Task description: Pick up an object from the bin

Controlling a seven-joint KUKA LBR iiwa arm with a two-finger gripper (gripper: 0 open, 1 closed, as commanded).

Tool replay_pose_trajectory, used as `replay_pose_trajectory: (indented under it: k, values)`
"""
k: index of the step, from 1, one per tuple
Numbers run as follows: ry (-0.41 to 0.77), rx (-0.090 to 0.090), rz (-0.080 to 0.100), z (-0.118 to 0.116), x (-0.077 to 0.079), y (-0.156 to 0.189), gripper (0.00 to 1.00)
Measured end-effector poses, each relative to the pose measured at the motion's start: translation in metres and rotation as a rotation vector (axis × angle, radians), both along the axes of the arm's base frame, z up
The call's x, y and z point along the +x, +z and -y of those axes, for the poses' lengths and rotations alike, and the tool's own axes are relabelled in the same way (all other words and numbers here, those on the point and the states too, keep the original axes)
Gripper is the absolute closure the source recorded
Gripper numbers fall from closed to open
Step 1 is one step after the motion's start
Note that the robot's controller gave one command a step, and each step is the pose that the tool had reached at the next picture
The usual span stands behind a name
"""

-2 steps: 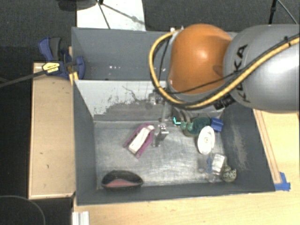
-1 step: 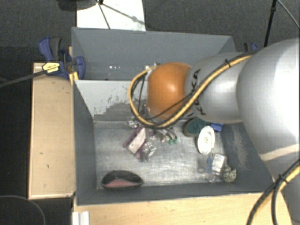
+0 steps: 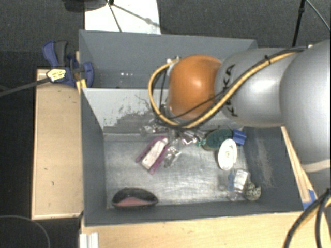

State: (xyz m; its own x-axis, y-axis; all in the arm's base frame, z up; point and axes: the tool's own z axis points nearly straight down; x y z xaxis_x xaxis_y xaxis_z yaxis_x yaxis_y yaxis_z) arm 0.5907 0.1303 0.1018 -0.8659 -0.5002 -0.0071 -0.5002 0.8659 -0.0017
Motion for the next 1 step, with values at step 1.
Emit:
replay_pose_trajectory:
  k: [1]
  values:
    - [0.096,0.0,-0.001,-0.0024,-0.0009,-0.001,0.0]
